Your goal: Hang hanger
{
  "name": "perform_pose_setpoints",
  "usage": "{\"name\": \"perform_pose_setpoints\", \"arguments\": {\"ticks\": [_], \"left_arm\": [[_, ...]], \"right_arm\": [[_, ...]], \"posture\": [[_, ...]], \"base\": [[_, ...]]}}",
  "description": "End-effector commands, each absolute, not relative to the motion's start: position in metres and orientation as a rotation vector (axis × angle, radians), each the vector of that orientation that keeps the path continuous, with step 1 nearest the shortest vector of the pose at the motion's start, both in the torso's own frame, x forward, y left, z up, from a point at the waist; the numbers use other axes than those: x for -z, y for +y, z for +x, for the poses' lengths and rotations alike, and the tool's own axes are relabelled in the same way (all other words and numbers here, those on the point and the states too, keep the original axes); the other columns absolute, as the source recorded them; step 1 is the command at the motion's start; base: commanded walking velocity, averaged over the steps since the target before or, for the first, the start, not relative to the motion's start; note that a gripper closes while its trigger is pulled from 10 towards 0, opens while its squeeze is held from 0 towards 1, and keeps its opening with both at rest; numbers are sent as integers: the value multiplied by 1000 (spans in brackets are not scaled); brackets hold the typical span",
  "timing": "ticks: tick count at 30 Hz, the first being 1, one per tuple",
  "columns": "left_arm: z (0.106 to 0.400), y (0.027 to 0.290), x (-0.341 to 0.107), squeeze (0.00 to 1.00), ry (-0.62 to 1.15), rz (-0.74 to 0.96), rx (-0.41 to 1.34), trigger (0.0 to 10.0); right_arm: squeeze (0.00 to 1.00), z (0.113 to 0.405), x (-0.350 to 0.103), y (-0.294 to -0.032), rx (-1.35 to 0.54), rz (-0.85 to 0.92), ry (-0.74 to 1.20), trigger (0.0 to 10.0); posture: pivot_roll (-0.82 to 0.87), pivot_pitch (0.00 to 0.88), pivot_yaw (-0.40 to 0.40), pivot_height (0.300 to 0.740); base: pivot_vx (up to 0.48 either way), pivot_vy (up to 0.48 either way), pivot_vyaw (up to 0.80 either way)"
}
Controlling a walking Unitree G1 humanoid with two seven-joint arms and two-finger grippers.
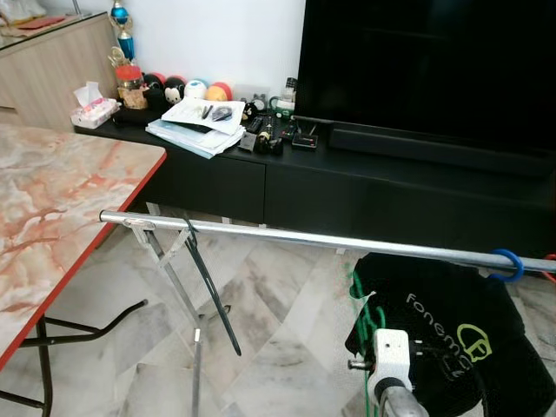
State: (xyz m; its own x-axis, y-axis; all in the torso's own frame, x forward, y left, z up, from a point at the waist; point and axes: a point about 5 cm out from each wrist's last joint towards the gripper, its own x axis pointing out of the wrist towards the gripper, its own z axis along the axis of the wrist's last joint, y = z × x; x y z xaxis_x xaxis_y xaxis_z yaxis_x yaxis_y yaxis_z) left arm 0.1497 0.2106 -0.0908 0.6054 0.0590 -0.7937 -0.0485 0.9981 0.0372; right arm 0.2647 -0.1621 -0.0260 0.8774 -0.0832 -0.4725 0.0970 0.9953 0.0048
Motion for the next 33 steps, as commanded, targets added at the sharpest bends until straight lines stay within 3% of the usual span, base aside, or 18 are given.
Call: {"name": "perform_pose_setpoints", "arguments": {"ticks": [1,18,33], "left_arm": [[144,214,93,0,938,23,-71,10000],[138,217,93,0,935,54,-42,10000],[139,215,93,0,929,78,-13,10000]], "right_arm": [[0,271,18,-164,147,71,428,10000],[0,295,-22,-166,142,-12,150,10000],[0,326,-59,-160,172,50,27,10000]], "posture": [[78,66,-48,740],[73,64,-49,740],[77,60,-42,740]], "base": [[0,0,0],[0,0,0],[0,0,0]]}}
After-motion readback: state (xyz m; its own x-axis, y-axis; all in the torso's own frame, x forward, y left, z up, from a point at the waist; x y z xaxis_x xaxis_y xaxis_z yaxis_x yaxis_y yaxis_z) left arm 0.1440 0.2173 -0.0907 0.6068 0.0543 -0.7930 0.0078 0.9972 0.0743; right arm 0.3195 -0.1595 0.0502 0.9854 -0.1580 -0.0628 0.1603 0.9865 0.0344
